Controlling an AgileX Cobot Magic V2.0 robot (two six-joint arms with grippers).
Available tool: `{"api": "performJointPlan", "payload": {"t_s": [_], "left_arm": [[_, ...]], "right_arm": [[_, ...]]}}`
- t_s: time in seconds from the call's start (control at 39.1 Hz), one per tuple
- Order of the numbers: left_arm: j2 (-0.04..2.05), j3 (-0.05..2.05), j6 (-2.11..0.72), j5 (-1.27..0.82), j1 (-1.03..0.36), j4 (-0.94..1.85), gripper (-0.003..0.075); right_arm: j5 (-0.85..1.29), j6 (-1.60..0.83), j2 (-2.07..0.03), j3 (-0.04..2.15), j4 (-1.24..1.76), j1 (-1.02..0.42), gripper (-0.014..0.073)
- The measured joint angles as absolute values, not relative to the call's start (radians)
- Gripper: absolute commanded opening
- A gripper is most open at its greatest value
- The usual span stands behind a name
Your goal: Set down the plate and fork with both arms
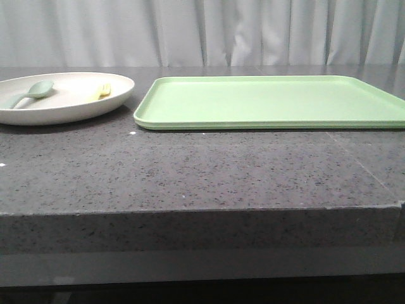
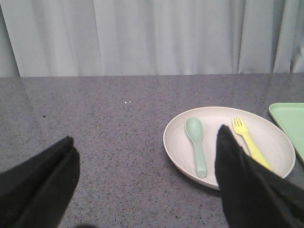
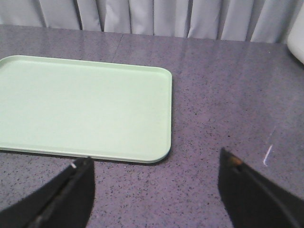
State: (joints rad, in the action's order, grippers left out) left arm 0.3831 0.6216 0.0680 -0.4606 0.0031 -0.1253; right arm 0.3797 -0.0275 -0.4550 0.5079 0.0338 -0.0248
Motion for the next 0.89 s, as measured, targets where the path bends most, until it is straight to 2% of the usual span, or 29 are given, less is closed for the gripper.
{"api": "performJointPlan", "payload": {"t_s": [0.51, 0.89], "left_arm": [[0.423, 0.629, 0.068, -0.457, 0.003, -0.063, 0.0618], [0.771, 0.875, 0.068, -0.756, 0.003, -0.126, 0.0617]], "right_arm": [[0.38, -0.027, -0.455, 0.508, 0.034, -0.025, 0.0645], [0.38, -0.027, -0.455, 0.508, 0.034, -0.025, 0.0645]]}}
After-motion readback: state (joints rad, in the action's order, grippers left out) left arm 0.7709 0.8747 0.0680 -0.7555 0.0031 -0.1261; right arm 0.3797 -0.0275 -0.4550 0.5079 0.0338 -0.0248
